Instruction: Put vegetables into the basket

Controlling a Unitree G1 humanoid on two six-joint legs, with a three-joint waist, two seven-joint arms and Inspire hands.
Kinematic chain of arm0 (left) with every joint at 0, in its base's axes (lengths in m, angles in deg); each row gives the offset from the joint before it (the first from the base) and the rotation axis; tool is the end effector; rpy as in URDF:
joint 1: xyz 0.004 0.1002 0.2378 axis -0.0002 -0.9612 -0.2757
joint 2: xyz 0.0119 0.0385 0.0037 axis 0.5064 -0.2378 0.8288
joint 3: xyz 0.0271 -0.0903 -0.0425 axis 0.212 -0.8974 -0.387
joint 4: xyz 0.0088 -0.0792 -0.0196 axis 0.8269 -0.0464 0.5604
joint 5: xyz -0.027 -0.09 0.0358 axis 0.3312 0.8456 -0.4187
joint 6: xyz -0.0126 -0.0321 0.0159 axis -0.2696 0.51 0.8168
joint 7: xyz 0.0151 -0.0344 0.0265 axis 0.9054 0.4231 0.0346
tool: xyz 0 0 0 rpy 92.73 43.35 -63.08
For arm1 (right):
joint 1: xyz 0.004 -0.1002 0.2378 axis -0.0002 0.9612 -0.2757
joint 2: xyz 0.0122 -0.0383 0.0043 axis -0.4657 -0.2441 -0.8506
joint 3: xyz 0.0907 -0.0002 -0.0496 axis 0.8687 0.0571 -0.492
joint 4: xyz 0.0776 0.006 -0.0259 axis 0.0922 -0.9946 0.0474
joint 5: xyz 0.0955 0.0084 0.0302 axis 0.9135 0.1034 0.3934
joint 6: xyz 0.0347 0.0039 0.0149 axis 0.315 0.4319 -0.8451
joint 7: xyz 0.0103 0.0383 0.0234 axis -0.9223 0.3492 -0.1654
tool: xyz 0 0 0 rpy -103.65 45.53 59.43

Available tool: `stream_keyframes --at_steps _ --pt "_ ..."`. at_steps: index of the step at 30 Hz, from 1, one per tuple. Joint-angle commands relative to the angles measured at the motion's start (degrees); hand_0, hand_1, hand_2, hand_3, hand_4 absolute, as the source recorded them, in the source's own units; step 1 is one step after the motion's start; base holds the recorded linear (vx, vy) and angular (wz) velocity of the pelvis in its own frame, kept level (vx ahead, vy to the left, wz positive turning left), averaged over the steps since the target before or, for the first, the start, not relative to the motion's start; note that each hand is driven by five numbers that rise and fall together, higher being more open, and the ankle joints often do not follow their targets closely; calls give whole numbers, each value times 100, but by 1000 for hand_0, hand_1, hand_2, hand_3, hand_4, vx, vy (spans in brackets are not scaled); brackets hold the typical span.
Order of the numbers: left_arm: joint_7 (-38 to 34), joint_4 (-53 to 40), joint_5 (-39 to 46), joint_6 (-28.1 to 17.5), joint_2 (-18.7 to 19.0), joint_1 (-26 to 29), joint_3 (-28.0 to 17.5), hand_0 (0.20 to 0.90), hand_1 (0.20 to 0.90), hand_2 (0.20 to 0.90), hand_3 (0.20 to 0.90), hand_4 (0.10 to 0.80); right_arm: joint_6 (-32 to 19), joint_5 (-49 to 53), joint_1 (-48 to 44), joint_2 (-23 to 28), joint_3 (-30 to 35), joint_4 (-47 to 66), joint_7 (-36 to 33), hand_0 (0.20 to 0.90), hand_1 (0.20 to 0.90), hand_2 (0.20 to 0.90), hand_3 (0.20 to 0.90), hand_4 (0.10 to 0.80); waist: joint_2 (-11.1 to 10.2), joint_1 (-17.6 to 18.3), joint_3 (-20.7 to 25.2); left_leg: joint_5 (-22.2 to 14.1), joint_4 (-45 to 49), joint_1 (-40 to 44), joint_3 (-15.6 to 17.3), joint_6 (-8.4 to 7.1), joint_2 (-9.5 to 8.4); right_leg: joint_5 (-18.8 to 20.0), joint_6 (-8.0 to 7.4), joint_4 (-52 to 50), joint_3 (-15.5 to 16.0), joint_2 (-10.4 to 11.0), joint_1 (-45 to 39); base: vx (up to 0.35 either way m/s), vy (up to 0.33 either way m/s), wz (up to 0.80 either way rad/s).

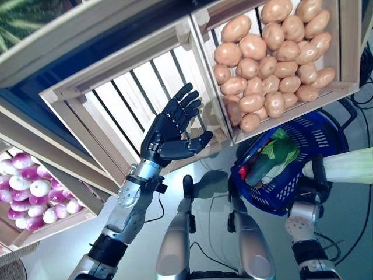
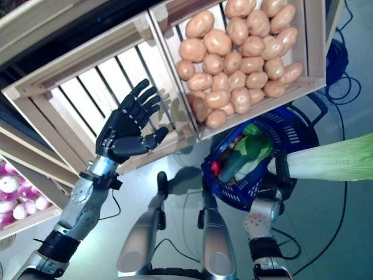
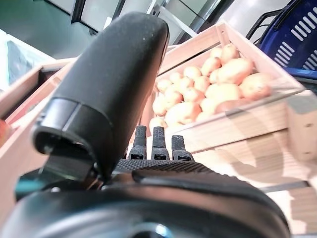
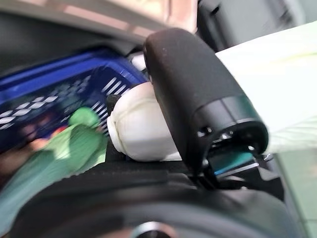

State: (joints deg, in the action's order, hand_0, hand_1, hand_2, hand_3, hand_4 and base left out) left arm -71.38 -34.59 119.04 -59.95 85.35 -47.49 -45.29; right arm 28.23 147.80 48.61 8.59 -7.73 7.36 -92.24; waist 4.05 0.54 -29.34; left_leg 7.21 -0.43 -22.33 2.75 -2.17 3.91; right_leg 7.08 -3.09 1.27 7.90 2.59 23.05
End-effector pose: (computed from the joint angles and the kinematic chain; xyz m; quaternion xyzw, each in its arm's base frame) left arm 0.2306 0.1641 0.1026 -0.1386 -0.2060 -0.2223 0.9428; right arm 0.2331 -0.2288 0.0184 0.5328 -0.0722 -0.3679 0.7587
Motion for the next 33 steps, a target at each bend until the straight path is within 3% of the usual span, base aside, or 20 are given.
stream_keyframes --at_steps 1,3,6,8,13,15,19,30,32,33 --pt "96 -574 -256 -1050 -64 648 30 900 900 900 900 800 86 408 -272 258 50 197 462 300 300 300 300 400 -111 -69 -45 77 315 -814 -272 -162 -160 -292 53 -869 160 105 426 -112 -25 11" --pt "48 -498 -221 -1150 -104 869 48 900 900 900 900 800 799 576 -597 339 -53 -407 519 300 300 300 300 400 -100 -106 -45 107 420 -1110 -289 -174 -234 -209 60 -917 179 128 718 -109 -16 5" --pt "118 -492 93 -1127 -150 1076 97 900 900 900 900 800 1115 641 -1071 470 -212 -994 475 300 300 300 300 400 -52 -179 -46 95 574 -1428 -290 -168 -315 -200 39 -1054 201 193 1055 -58 -7 0" --pt "293 -472 300 -1229 -231 1138 75 900 900 900 900 800 1792 696 -1505 614 -193 -1721 646 300 300 300 300 400 1 -285 -46 42 728 -1651 -332 -151 -394 -243 35 -1207 214 234 1317 -41 -23 2" --pt "258 -552 153 -1366 -340 1269 3 900 900 900 900 800 2361 1149 -2093 734 -39 -2580 783 300 300 300 300 400 87 -458 -46 82 841 -2023 -368 -87 -497 -234 26 -1432 179 270 1798 -28 -9 10" --pt "-130 -512 -168 -1387 -301 1351 37 900 900 900 900 800 2506 1497 -2264 735 40 -2740 586 300 300 300 300 400 123 -500 -46 90 908 -2176 -415 -54 -549 -210 4 -1532 156 283 2007 -22 7 21" --pt "-426 -492 -384 -1428 -275 1352 -35 900 900 900 900 800 2526 1871 -2401 762 147 -2869 327 300 300 300 300 400 188 -534 -46 64 936 -2282 -413 -34 -605 -228 -19 -1596 121 290 2175 -7 23 15" --pt "-474 -550 -467 -1474 -291 1287 -95 900 900 900 900 800 1865 2906 -2568 792 694 -2835 -488 300 300 300 300 400 370 -552 -46 99 971 -2448 -429 -3 -708 -148 -41 -1633 82 283 2394 -22 16 0" --pt "-506 -576 -495 -1476 -285 1261 -82 900 900 900 900 800 1790 2906 -2565 812 739 -2731 -666 900 900 900 900 800 392 -545 -46 100 950 -2436 -413 2 -717 -133 -45 -1608 82 283 2393 0 0 0" --pt "-518 -570 -475 -1477 -278 1253 -94 900 900 900 900 800 1757 2906 -2568 834 756 -2719 -773 900 900 900 900 800 400 -544 -46 102 941 -2427 -405 4 -721 -126 -45 -1598 83 283 2388 0 0 0"
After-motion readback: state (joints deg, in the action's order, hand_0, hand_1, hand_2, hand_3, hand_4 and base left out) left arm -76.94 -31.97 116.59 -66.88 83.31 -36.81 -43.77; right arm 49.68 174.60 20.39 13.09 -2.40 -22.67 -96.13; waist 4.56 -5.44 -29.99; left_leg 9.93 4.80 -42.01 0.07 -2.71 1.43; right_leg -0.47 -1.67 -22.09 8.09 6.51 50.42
